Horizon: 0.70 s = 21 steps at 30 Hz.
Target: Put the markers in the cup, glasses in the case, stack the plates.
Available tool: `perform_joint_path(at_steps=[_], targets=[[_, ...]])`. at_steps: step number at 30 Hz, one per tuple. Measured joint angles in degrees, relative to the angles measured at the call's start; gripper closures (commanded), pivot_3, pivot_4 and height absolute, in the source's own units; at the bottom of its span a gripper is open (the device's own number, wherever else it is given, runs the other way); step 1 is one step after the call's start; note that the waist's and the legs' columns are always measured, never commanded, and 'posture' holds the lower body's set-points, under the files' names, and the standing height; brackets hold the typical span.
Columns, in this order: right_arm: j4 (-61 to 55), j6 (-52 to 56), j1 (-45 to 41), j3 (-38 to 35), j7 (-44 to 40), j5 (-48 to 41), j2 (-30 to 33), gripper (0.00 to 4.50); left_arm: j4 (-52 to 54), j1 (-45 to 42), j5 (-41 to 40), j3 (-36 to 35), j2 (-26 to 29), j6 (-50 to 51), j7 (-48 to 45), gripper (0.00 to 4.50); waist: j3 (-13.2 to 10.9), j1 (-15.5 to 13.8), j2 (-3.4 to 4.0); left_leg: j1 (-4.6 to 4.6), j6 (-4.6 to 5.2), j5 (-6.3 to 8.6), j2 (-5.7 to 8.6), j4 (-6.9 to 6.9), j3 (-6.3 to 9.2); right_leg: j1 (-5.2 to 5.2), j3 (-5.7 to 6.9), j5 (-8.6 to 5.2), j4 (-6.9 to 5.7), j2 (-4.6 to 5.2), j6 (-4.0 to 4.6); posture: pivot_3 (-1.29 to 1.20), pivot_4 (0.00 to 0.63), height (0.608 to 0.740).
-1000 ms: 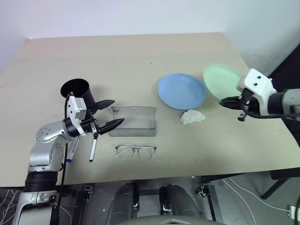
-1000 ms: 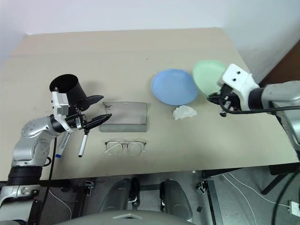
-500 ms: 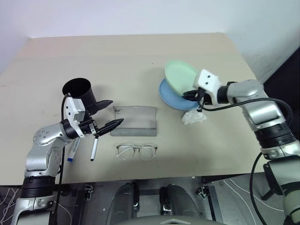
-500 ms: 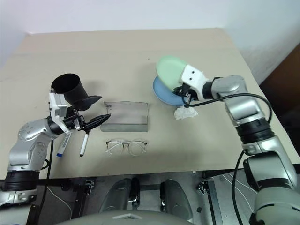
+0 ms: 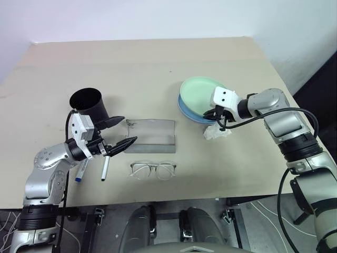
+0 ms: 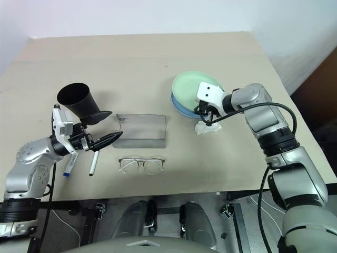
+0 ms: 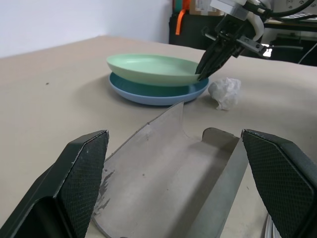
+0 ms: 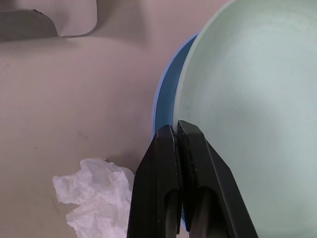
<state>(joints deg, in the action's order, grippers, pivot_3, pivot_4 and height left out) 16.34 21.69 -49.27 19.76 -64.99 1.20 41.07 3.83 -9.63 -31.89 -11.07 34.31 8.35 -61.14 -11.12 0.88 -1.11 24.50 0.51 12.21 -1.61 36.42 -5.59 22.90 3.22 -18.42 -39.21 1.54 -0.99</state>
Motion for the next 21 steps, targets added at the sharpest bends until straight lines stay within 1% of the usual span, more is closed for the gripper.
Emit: perform_joint_path(at_steps=[10,13,14,21], targets=[[-0.4,0.46,0.81,0.2,-2.04,0.78,-0.19,4.47,-1.53,-0.33,0.03,0.0,-0.01,-0.99,-0.63,0.0,0.0,-0.03,0.0,0.0,0.0,0.0,0.0,0.0,0.0,0.0,0.0,0.0,0.0,0.0,0.01,0.0,0.15,0.715],[-0.38,0.45,0.86,0.16,-2.0,0.85,-0.16,3.79,-1.5,-0.35,0.03,0.01,0.0,-0.96,-0.12,0.0,0.0,-0.01,0.0,0.0,0.0,0.0,0.0,0.0,0.0,0.0,0.0,0.0,0.0,0.0,0.01,0.0,0.15,0.715],[-0.36,0.44,0.86,0.16,-1.92,0.86,-0.16,3.49,-1.49,-0.36,0.03,0.02,0.0,-0.94,0.03,0.0,0.0,0.0,0.0,0.0,0.0,0.0,0.0,0.0,0.0,0.0,0.0,0.0,0.0,0.0,0.01,0.0,0.15,0.715],[-0.09,0.62,0.23,-3.51,-1.06,-0.43,-0.26,1.04,-1.48,-0.7,0.03,0.04,0.0,-0.92,0.23,0.0,0.0,0.0,0.0,0.0,0.0,0.0,0.0,0.0,0.0,0.0,0.0,0.0,0.0,0.0,0.01,0.0,0.15,0.715]])
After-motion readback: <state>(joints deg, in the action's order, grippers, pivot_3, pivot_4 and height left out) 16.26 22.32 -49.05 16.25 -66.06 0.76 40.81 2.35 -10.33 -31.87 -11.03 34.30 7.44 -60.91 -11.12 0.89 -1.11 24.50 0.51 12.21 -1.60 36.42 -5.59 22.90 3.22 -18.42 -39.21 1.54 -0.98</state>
